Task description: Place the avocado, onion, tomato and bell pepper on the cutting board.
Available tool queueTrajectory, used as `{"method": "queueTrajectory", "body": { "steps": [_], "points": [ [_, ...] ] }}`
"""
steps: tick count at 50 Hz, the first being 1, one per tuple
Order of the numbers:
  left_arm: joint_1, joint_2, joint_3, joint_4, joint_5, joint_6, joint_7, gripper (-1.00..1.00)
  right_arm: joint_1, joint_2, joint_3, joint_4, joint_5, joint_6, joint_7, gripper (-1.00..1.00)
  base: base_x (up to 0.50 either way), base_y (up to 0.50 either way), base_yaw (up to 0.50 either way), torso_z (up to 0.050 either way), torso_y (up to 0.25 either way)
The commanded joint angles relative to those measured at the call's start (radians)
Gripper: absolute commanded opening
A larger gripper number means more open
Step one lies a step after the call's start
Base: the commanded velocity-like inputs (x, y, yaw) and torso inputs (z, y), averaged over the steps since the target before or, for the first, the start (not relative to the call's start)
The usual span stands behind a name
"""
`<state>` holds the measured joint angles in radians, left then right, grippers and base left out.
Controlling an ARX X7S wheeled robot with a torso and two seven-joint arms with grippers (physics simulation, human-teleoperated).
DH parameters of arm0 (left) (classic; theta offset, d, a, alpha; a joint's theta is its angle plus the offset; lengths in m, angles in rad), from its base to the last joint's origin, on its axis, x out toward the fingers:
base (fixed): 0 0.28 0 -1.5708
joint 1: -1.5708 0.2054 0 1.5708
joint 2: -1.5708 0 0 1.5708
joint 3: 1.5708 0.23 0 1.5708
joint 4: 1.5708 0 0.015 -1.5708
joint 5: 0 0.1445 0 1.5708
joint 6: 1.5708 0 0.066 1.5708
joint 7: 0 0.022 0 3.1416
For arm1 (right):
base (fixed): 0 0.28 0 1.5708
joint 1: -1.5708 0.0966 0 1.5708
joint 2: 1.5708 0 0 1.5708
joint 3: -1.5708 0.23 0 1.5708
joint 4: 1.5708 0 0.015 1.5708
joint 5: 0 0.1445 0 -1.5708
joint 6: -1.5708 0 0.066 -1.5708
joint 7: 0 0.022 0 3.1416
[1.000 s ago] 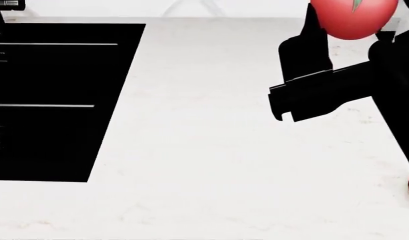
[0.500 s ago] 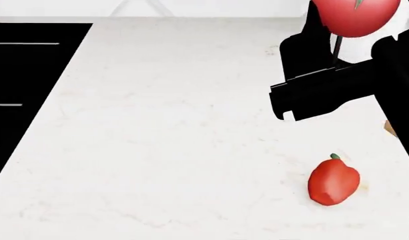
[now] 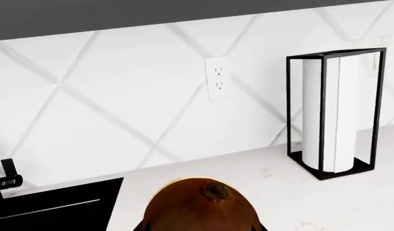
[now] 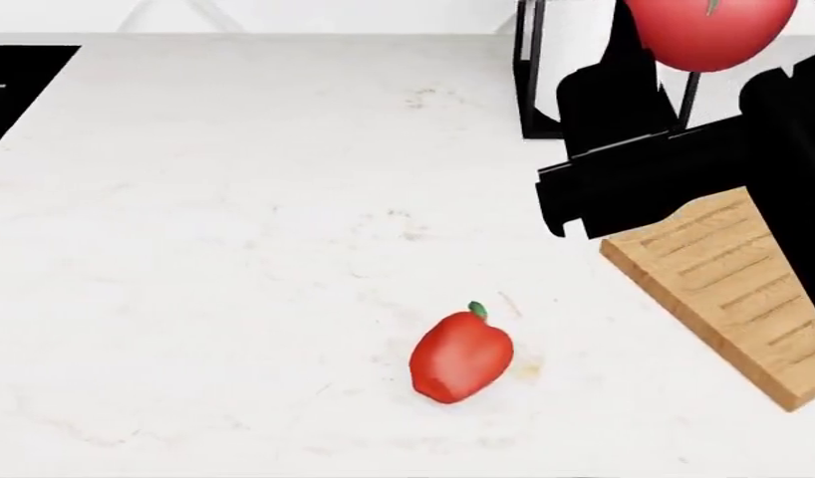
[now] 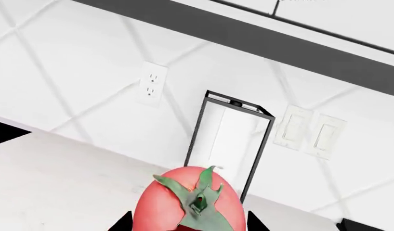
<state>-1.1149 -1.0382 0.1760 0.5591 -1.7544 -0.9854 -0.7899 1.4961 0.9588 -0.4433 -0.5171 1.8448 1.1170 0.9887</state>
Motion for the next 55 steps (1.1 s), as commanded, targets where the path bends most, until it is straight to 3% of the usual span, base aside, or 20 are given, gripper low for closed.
{"method": "queueTrajectory", "body": {
  "steps": [1,55],
  "points": [
    [-0.001,-0.004,-0.001,0.001,-0.014,0.011,-0.014,-1.00,0.003,0.007,0.004,-0.006,-0.013,0.008,-0.009,-1.00,0.00,-0.42,0.00,0.000,0.000],
    [0.000,-0.010,-0.003,0.000,-0.007,0.024,-0.002,-1.00,0.028,-0.007,-0.025,0.011,-0.016,0.005,-0.017,-1.00,0.00,-0.40,0.00,0.000,0.000]
  ]
}}
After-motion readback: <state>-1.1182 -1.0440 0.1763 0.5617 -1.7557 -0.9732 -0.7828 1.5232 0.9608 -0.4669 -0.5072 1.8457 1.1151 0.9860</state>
